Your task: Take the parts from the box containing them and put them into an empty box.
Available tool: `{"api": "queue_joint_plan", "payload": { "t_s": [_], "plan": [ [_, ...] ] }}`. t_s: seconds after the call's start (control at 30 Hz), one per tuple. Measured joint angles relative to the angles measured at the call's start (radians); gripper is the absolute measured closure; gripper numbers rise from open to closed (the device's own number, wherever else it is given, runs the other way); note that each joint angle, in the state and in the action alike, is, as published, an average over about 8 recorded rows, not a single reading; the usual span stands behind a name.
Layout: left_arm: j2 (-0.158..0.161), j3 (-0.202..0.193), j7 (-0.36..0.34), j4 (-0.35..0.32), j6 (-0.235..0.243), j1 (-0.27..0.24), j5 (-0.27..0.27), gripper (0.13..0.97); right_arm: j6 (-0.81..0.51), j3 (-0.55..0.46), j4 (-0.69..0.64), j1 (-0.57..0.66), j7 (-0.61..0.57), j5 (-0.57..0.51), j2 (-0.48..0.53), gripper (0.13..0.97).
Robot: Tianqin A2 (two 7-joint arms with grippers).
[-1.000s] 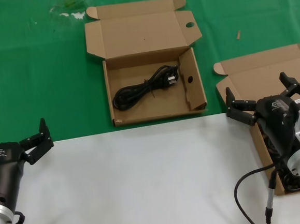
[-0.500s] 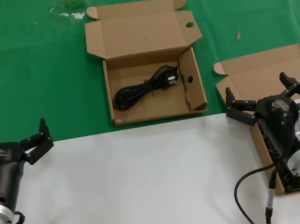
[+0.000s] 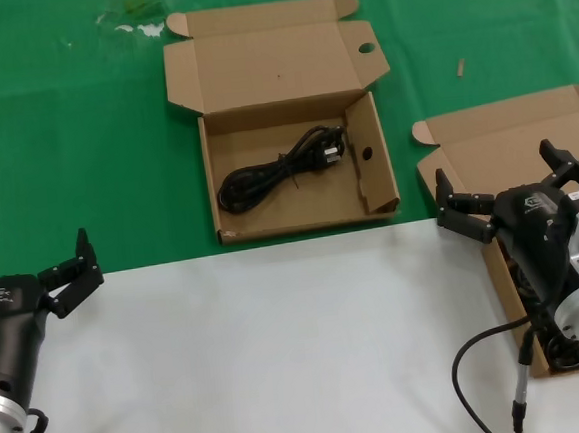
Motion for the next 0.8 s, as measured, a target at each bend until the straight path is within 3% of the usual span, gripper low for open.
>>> {"api": "queue_joint_plan", "payload": {
  "t_s": [0.8],
  "plan": [
    [0.000, 0.000, 0.000, 0.000, 0.000, 0.000, 0.000, 0.132, 0.000, 0.000, 0.000, 0.000, 0.000, 0.000, 0.000, 0.129]
  ]
}}
